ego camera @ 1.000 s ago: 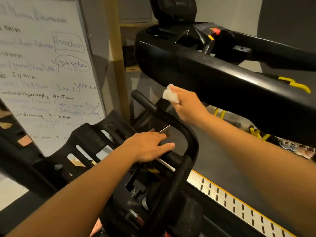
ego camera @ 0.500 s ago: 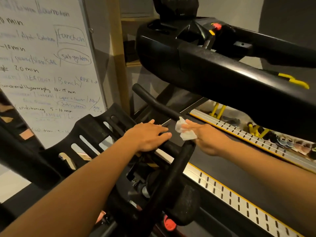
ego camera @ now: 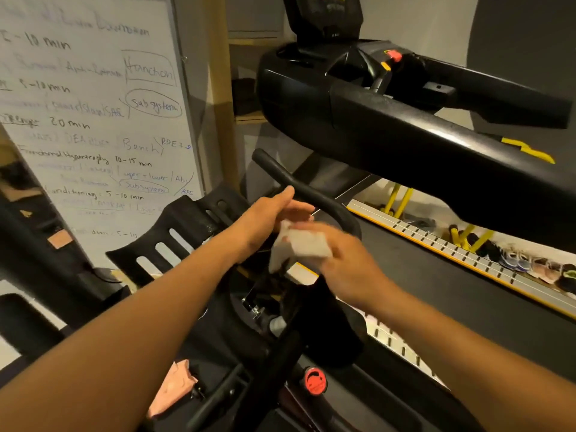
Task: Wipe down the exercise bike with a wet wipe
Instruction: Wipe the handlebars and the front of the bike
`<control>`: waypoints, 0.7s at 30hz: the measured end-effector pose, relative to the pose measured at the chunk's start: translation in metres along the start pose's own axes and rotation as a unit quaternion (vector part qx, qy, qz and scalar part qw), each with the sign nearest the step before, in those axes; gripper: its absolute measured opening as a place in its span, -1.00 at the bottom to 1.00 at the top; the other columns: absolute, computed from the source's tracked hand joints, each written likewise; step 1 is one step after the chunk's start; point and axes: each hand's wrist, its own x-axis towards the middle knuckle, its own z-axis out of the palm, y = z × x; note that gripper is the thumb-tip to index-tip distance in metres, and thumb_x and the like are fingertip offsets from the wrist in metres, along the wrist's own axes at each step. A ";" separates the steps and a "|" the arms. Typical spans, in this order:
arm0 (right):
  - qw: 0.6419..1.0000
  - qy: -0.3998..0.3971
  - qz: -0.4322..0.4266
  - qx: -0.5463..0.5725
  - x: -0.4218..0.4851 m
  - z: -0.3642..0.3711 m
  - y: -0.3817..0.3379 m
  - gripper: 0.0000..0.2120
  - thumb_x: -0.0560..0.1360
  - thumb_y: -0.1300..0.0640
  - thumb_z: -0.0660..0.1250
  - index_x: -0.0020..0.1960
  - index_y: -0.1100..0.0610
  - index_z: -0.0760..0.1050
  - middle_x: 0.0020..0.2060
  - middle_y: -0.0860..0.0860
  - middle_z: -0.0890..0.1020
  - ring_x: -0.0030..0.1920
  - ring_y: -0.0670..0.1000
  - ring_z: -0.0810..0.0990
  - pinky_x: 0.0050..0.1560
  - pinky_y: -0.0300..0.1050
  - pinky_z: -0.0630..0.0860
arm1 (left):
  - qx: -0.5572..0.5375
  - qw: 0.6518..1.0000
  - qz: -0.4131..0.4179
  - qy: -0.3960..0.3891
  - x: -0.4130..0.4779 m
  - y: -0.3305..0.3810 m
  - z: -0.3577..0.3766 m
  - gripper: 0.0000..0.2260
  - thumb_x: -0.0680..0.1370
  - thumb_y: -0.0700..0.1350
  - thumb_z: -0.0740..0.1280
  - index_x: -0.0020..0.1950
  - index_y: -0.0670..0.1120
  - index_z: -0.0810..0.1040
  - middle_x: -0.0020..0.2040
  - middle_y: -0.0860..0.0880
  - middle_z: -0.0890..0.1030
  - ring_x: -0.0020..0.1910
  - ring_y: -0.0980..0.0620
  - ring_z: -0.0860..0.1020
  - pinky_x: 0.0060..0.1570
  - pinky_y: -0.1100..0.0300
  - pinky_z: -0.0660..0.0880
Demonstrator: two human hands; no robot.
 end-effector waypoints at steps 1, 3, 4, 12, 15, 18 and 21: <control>0.998 0.052 0.027 0.035 0.015 -0.003 -0.009 -0.83 0.56 0.19 0.34 0.03 -0.09 0.54 -0.03 -0.23 0.59 -0.07 -0.38 0.55 -0.07 -0.47 0.45 | -0.037 0.999 -0.007 0.007 -0.008 0.005 -0.003 -0.54 0.67 0.15 0.03 0.06 -0.03 0.67 -0.02 -0.02 0.72 0.05 0.07 0.64 0.04 0.24 0.53; 0.992 0.105 0.070 0.016 0.043 -0.006 -0.017 -0.91 0.55 0.10 0.36 -0.12 -0.06 0.53 -0.06 -0.13 0.56 -0.14 -0.30 0.53 -0.20 -0.49 0.40 | -0.078 0.996 0.017 0.031 -0.020 0.007 -0.008 -0.61 0.57 0.22 0.17 0.02 0.01 0.69 -0.05 0.04 0.72 0.02 0.09 0.66 0.09 0.18 0.56; 0.990 0.112 0.088 0.022 0.053 -0.004 -0.015 -0.89 0.55 0.08 0.36 -0.16 -0.02 0.56 -0.07 -0.08 0.58 -0.15 -0.25 0.53 -0.17 -0.45 0.43 | -0.065 0.996 0.035 0.052 -0.025 0.006 -0.011 -0.67 0.51 0.19 0.28 0.06 0.01 0.68 -0.01 0.02 0.72 0.05 0.06 0.66 0.12 0.11 0.57; 0.973 0.127 0.152 0.116 0.086 0.022 -0.018 -0.87 0.58 0.16 0.30 -0.07 0.09 0.62 -0.06 0.19 0.63 -0.05 0.16 0.59 0.00 0.15 0.59 | -0.001 0.963 0.031 0.268 -0.068 -0.017 -0.054 -0.81 0.58 -0.13 0.37 -0.19 -0.19 0.64 -0.12 -0.20 0.69 -0.07 -0.14 0.66 0.15 -0.05 0.58; 0.977 0.110 0.150 0.104 0.097 0.037 -0.021 -0.83 0.60 0.14 0.26 -0.10 0.04 0.60 -0.08 0.20 0.63 -0.11 0.10 0.57 -0.11 0.01 0.56 | -0.202 0.935 0.044 0.289 -0.080 -0.014 -0.063 -0.87 0.66 -0.17 0.23 -0.06 -0.20 0.46 0.04 -0.23 0.66 0.05 -0.17 0.67 0.14 -0.10 0.59; 0.990 0.044 0.106 0.078 0.108 0.055 -0.032 -0.89 0.58 0.18 0.28 -0.04 0.08 0.58 -0.12 0.14 0.64 -0.13 0.05 0.59 -0.14 -0.08 0.55 | -0.149 0.953 0.036 0.260 -0.082 -0.016 -0.059 -0.81 0.61 -0.10 0.33 0.13 -0.20 0.48 0.05 -0.22 0.65 0.01 -0.15 0.68 0.03 -0.08 0.63; 0.995 0.012 0.074 0.070 0.117 0.063 -0.043 -0.90 0.59 0.19 0.28 0.04 0.09 0.56 -0.08 0.04 0.63 -0.09 0.00 0.61 -0.13 -0.10 0.60 | -0.058 0.953 0.045 0.293 -0.084 -0.021 -0.062 -0.92 0.56 -0.18 0.40 0.02 -0.17 0.63 -0.15 -0.21 0.65 -0.14 -0.15 0.63 0.02 -0.05 0.64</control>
